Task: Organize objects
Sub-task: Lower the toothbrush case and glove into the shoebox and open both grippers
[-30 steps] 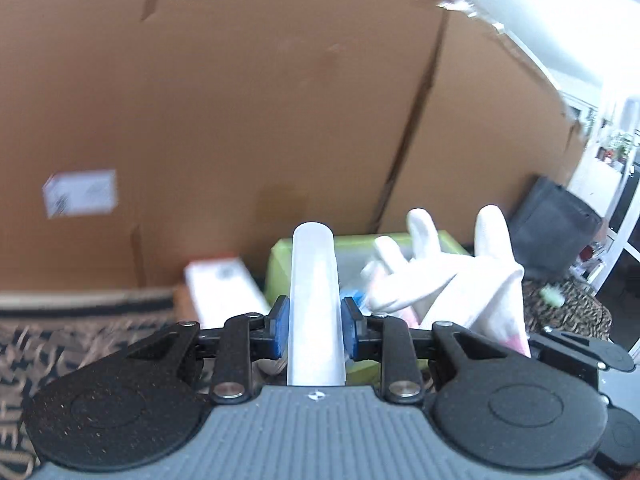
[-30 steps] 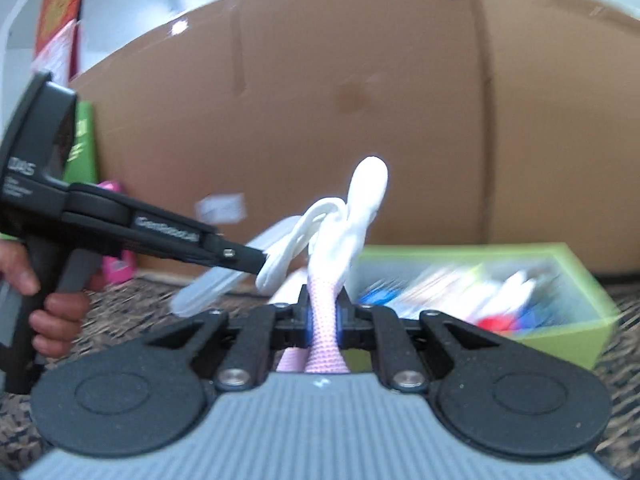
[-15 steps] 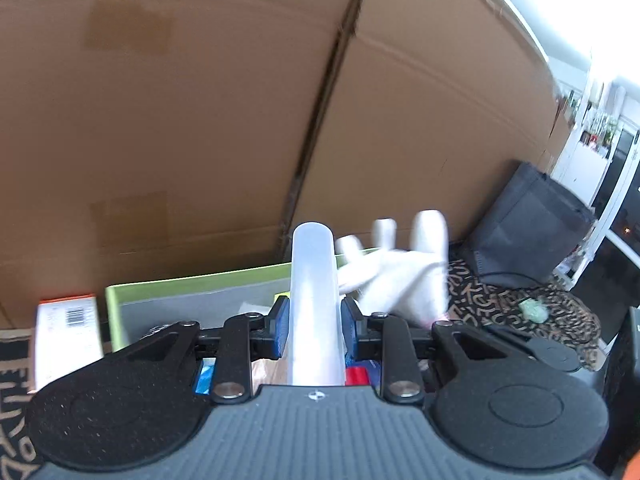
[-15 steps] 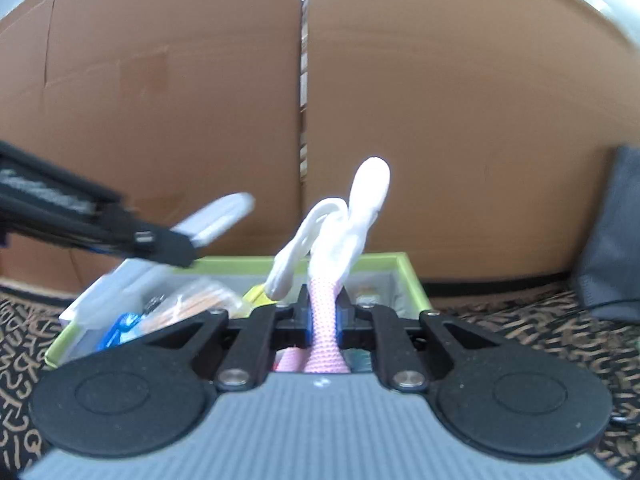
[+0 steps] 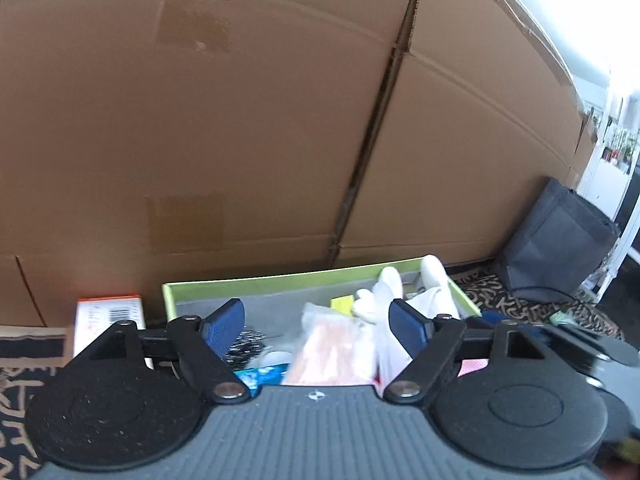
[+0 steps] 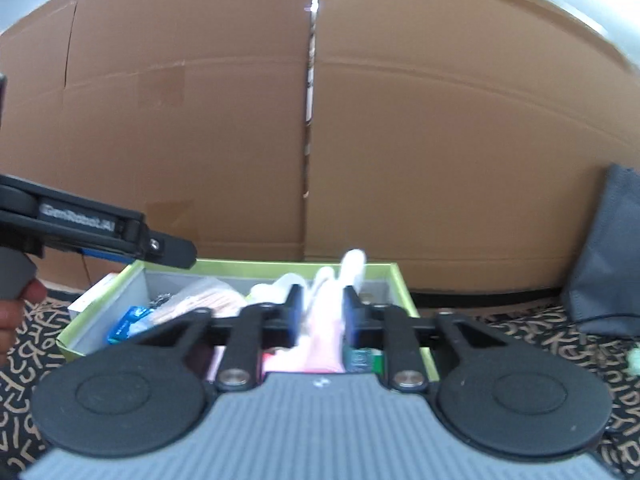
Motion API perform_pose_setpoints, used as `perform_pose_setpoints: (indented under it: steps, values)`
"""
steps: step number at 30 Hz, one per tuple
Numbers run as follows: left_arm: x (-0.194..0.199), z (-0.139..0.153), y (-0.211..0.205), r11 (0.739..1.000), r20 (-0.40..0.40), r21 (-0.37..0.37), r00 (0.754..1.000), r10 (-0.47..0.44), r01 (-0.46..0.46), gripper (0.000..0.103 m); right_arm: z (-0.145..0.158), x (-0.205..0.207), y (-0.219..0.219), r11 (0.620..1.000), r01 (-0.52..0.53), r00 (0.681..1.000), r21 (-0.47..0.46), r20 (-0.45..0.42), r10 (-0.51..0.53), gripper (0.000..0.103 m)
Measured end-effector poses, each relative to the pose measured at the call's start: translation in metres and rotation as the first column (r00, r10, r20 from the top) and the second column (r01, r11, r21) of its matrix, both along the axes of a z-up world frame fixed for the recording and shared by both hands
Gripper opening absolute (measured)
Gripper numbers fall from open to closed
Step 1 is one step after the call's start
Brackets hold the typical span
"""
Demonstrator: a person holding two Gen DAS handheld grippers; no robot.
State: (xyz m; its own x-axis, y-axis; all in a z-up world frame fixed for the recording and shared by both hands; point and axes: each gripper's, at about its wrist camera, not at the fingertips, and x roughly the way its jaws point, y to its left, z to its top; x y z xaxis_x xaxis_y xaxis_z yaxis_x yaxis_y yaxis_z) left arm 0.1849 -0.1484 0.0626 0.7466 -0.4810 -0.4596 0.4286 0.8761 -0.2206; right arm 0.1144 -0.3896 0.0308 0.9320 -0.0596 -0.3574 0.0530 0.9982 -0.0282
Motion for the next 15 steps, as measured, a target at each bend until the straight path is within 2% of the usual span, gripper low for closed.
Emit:
perform_pose_setpoints:
  steps: [4,5,8,10,12,15]
  values:
    - [-0.006,0.003,0.024,1.000,-0.006,-0.001,1.000,0.028,-0.028,0.086,-0.022,0.035,0.002,0.999,0.017,0.987,0.035,-0.163,-0.011,0.015]
    - [-0.007,0.003,0.030,0.999,-0.007,-0.004,0.999,0.040,-0.040,0.087,-0.025,0.035,0.004,0.999,0.018,0.985,0.026,-0.171,-0.014,0.016]
    - [-0.015,0.010,0.054,0.998,-0.008,-0.010,0.998,0.062,-0.063,0.087,-0.019,0.013,0.010,1.000,0.021,0.992,0.022,-0.125,-0.018,0.018]
    - [-0.020,0.015,0.069,0.996,0.002,-0.017,0.996,0.089,-0.089,0.087,-0.005,-0.004,0.012,1.000,0.005,0.998,0.027,-0.061,-0.004,0.028]
    - [-0.026,0.021,0.084,0.993,0.012,-0.013,0.993,0.114,-0.113,0.088,0.011,-0.012,0.023,1.000,-0.006,1.000,0.028,0.000,0.006,0.048]
    - [-0.038,0.028,0.107,0.989,0.033,0.008,0.988,0.149,-0.149,0.090,0.028,-0.027,0.049,0.997,-0.073,0.995,0.013,0.068,0.072,0.052]
